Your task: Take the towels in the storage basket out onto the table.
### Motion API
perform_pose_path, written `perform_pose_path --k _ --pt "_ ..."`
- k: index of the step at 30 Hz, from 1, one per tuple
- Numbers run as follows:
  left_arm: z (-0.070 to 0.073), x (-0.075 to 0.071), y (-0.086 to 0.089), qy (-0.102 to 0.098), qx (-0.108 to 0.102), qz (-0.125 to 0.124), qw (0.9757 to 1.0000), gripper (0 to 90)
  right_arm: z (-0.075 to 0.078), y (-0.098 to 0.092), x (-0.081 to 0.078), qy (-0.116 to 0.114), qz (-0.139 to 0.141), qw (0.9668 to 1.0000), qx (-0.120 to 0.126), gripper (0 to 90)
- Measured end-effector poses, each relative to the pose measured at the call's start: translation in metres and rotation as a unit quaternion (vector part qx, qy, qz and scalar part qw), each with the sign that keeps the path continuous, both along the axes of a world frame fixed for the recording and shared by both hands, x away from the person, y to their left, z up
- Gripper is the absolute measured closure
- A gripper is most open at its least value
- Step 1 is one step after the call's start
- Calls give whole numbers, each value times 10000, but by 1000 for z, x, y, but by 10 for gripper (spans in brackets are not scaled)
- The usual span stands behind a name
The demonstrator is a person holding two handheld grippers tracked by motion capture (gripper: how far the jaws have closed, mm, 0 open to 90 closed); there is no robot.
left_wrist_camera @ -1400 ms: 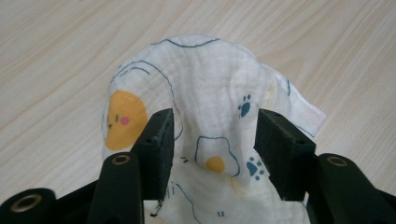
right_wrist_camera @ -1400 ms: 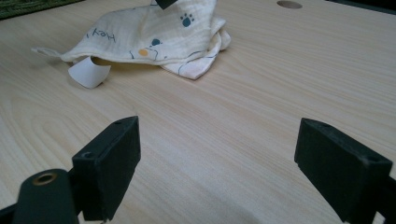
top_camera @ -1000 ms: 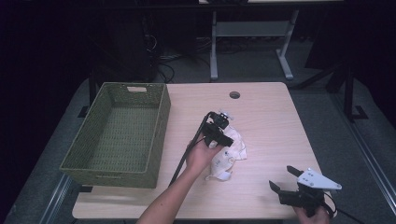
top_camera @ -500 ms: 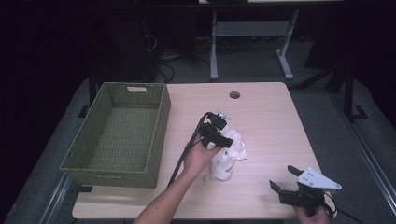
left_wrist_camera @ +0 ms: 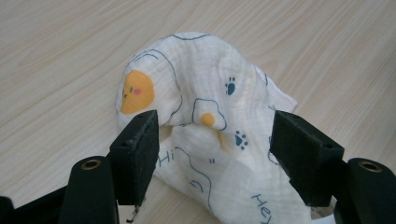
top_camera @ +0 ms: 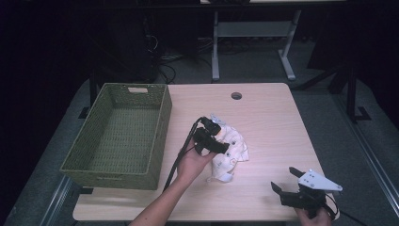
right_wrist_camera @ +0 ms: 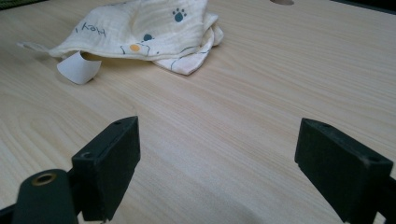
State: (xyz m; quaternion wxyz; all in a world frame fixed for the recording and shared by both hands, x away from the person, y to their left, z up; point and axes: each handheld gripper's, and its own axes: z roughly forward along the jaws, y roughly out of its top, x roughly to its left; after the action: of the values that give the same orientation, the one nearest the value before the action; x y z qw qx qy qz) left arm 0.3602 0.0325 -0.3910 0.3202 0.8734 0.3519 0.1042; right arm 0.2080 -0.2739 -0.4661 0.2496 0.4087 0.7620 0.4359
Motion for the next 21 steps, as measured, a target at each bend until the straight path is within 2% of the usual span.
perform_pose_path --k 7,12,21 --pt "-1 -6 10 -14 -131 10 9999 299 -1 -1 0 14 -47 10000 -1 137" --pt "-4 -10 14 -29 -104 -14 9999 285 -2 0 1 21 -49 10000 -30 137" --pt "-8 -20 18 -78 -187 -53 9998 275 -2 -1 1 26 -87 10000 -28 137"
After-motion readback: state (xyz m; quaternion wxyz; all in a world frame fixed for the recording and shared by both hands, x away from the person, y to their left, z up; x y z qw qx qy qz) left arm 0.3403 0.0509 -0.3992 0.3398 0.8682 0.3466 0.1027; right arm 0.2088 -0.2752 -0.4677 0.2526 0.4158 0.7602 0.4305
